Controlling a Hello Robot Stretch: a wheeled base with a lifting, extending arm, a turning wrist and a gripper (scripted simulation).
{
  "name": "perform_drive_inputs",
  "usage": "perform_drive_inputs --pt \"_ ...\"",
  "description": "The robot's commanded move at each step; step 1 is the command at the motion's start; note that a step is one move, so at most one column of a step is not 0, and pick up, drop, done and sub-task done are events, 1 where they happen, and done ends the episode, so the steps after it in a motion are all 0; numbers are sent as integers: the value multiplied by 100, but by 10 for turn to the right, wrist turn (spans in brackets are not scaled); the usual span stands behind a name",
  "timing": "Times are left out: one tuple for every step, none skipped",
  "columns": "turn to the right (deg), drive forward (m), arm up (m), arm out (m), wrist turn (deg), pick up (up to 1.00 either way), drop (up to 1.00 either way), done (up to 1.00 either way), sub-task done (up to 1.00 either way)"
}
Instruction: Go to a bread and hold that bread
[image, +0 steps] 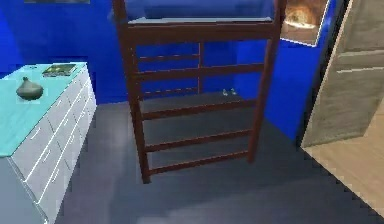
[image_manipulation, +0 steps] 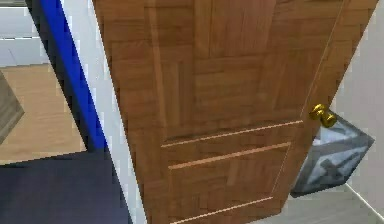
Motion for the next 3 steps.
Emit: perform_drive_inputs --pt "0 15 0 0 0 0 0 0 0" --pt "420 0 0 0 0 0 0 0 0" --pt "0 45 0 0 0 0 0 0 0"
